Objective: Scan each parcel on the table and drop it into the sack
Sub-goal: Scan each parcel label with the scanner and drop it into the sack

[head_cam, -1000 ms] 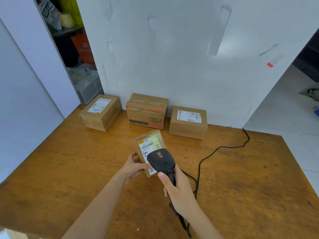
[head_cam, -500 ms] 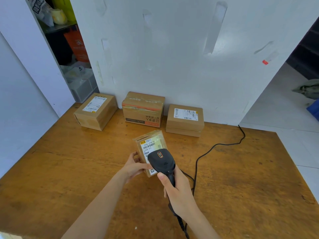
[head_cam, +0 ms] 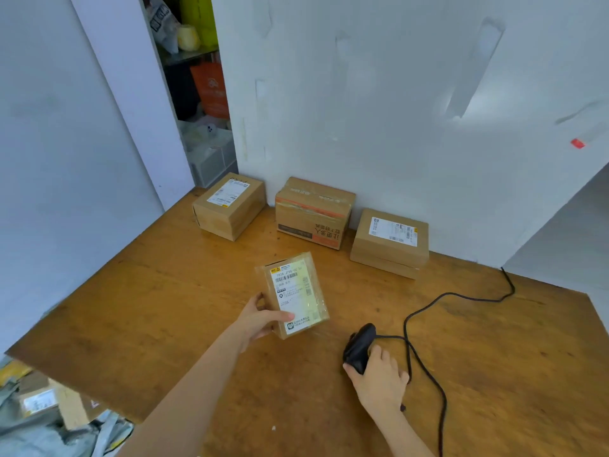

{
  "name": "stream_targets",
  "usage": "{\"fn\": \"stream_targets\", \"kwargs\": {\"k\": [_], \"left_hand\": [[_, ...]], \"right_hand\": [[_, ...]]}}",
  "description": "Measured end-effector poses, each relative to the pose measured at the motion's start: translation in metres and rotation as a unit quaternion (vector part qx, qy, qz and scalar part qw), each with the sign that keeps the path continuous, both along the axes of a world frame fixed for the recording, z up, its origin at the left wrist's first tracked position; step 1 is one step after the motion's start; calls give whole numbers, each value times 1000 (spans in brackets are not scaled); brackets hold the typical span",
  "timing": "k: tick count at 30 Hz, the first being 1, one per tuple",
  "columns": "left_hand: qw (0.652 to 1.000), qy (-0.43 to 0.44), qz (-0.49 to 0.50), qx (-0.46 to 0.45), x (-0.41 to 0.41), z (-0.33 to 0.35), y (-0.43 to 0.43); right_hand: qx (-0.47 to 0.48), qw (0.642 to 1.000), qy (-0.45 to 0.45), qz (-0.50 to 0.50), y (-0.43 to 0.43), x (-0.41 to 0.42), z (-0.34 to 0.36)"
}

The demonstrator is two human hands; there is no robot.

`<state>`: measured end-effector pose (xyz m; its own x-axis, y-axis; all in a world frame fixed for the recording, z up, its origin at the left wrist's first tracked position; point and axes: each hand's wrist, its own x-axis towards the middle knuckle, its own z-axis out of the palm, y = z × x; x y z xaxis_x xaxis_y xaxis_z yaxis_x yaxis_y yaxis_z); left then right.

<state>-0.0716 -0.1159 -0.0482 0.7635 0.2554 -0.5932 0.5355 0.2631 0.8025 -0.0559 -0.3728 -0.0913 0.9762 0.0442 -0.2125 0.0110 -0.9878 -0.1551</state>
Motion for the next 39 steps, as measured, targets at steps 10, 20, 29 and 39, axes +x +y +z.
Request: {"fn": "stream_targets", "kwargs": {"k": [10,20,29,39], "left_hand": [[993,1,119,-9,-71,8,41],[972,-50,222,-62,-196,23,151],[960,-46,276,11,-336,39,300],[931,-32,357,73,-393,15,456]], "right_hand": [[110,991,-49,59,61,-13,41],[400,863,122,284,256,-94,68],[440,835,142,299,428,-223,60],[419,807,207,361,607,-271,38]]}}
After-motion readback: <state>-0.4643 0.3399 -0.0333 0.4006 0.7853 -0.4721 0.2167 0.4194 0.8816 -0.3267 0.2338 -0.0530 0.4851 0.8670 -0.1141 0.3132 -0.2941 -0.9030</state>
